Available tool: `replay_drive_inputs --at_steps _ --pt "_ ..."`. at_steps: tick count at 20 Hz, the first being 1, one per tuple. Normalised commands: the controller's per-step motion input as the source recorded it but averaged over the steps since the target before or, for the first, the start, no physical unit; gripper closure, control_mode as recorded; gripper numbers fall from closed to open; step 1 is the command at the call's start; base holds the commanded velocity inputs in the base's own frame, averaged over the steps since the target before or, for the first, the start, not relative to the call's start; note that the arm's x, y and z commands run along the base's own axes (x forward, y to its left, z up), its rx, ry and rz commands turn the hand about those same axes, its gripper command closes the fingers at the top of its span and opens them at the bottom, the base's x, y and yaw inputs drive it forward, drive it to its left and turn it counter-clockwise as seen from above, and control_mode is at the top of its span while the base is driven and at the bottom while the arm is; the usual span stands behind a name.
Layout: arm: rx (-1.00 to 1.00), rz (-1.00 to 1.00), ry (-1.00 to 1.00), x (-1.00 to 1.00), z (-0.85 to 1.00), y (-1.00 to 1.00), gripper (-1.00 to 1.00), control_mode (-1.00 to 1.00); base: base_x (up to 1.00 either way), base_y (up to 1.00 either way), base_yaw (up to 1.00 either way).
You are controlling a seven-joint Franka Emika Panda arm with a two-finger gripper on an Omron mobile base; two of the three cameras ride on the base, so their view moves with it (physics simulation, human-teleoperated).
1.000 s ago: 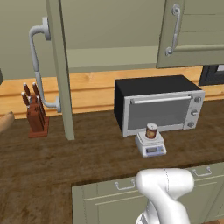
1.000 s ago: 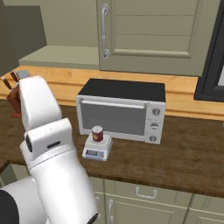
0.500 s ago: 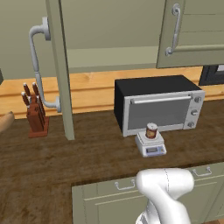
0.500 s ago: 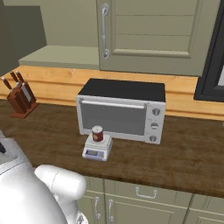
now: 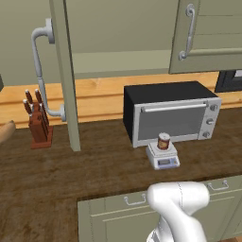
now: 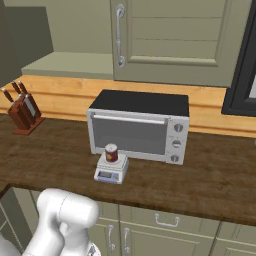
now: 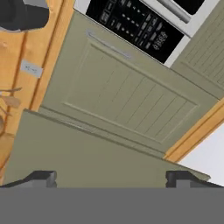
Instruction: Pick the canned food and place it on the digital scale for weighing, and close the cabinet.
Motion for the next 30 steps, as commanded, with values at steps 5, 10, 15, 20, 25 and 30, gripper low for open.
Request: replay_drive_inputs --at_steps 5,10,15,20,25,30 --pt "0.0 0.0 0.0 -0.22 -0.97 1.0 -1.0 -1.0 0.0 0.0 0.0" --pt "0.0 0.0 0.0 -0.06 -0.82 1.0 -1.0 -1.0 0.0 0.0 0.0" --pt "0.0 -0.01 0.0 0.03 -0.73 1.0 -1.0 -1.0 0.0 0.0 0.0" --pt "0.0 -0.06 -0.03 0.05 -0.31 1.0 -1.0 -1.0 0.0 0.0 0.0" --pt "0.0 -0.11 -0.2 0.13 0.0 1.0 -1.0 -1.0 0.0 0.0 0.0" --pt "0.07 -0.15 -0.23 0.21 0.0 1.0 -1.0 -1.0 0.0 0.0 0.0"
